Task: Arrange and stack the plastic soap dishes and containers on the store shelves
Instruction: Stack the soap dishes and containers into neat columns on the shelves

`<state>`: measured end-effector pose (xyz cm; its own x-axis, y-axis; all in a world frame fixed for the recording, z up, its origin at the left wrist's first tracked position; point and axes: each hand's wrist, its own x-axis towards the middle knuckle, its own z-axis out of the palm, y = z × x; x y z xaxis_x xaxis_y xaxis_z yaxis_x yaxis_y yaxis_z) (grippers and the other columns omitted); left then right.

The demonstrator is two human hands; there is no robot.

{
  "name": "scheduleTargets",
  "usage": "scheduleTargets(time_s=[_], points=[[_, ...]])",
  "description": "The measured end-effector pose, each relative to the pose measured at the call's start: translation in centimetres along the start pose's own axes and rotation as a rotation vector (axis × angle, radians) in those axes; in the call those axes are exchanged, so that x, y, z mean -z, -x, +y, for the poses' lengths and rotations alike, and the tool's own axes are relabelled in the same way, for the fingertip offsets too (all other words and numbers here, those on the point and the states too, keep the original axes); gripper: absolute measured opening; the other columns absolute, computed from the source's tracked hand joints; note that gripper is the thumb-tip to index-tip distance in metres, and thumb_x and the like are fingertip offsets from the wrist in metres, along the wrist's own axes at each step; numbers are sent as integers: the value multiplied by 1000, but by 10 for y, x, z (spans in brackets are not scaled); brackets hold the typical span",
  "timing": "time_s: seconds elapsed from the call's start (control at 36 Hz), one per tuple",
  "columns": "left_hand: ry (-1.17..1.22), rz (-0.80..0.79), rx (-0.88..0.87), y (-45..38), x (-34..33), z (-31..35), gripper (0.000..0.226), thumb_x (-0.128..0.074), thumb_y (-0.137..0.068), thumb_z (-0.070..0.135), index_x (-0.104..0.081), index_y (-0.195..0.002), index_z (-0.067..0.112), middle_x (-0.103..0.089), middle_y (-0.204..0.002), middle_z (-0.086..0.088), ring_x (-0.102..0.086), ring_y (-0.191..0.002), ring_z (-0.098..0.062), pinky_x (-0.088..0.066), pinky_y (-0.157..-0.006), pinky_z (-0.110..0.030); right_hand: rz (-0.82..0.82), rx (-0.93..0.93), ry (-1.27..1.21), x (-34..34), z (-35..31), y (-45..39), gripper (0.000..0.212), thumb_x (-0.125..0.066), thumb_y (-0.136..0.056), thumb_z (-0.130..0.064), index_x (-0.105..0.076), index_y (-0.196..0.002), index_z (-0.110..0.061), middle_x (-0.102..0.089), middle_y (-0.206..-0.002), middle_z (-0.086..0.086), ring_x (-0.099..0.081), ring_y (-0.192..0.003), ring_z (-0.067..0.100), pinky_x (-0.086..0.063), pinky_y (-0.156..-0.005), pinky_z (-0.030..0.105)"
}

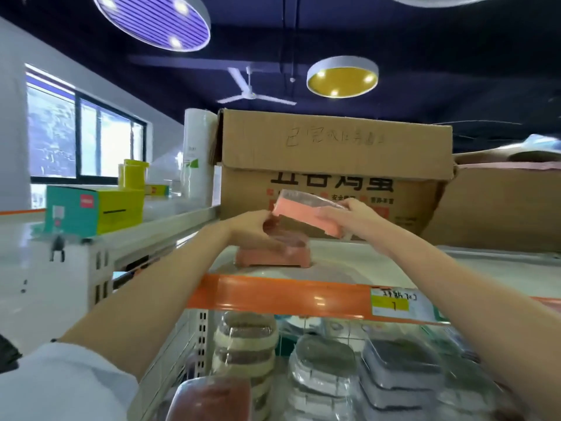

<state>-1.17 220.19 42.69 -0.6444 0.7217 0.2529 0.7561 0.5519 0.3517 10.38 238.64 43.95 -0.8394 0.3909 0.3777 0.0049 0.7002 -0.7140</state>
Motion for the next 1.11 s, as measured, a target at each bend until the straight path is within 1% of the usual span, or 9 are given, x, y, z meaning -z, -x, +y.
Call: scheduleTargets(time_s=[0.14,0.31,0.42,0.5,0.61,0.72,0.81,0.97,1.11], points=[[258,118,47,0,0,-23,104,-73,-55,70,-38,-139,19,-45,-124,12,-47,-109,-6,-37,-83,-18,-44,17,37,-10,-6,-25,74,-62,-84,-53,-36,-141,-13,-52,-125,3,-51,-99,15,-41,-66,24],[383,273,114,5,3,-29,67,-56,-83,58,-42,-132,14,-48,-112,8,-47,-99,-6,-34,-65,-10,-149,83,3,-36,-8,-43,81,-64,-78,-59,-37,-142,-16,-45,-140,3,-46,-121,19,-41,-96,33],[385,278,172,4,2,-29,80,-29,-84,76,-47,-132,14,-52,-121,6,-50,-104,-11,-35,-88,-23,-212,131,-48,-48,-3,-44,72,-66,-82,-49,-38,-139,-17,-49,-127,-2,-51,-108,14,-42,-73,21],[468,263,177,4,3,-29,69,-15,-94,62,-47,-137,18,-51,-127,-1,-46,-113,-17,-30,-103,-34,-244,164,-71,-45,6,-45,83,-67,-80,-50,-29,-146,-17,-44,-139,1,-48,-112,12,-43,-86,23],[442,178,173,8,4,-30,71,-32,-83,73,-47,-135,27,-44,-140,6,-37,-132,-17,-23,-110,-37,-243,198,-76,-42,12,-47,95,-64,-80,-53,-15,-152,-16,-32,-152,2,-41,-125,14,-35,-97,25],[380,40,186,9,0,-34,49,-68,-72,54,-49,-109,28,-52,-104,14,-51,-101,-5,-40,-83,-21,-235,173,-5,-43,10,-48,106,-61,-73,-65,-12,-152,-15,-24,-155,5,-33,-136,20,-30,-104,31],[397,3,210,4,-1,-39,98,-85,-55,46,-34,-133,17,-53,-111,6,-53,-103,-9,-46,-91,-28,-223,130,22,-44,9,-50,123,-58,-56,-75,-12,-152,-14,-18,-157,7,-28,-140,26,-28,-111,40],[329,98,241,7,-1,-35,78,-83,-66,41,-34,-122,17,-48,-96,12,-48,-87,-3,-43,-74,-17,-202,145,-3,-41,19,-57,111,-71,-71,-57,-12,-151,-10,-31,-151,7,-36,-134,24,-33,-101,32],[350,124,130,10,-2,-35,75,-84,-69,29,-46,-133,22,-60,-116,10,-57,-105,-2,-49,-89,-17,-244,164,-82,-39,19,-53,111,-73,-70,-53,-8,-153,-17,-30,-154,4,-33,-137,24,-29,-109,37]])
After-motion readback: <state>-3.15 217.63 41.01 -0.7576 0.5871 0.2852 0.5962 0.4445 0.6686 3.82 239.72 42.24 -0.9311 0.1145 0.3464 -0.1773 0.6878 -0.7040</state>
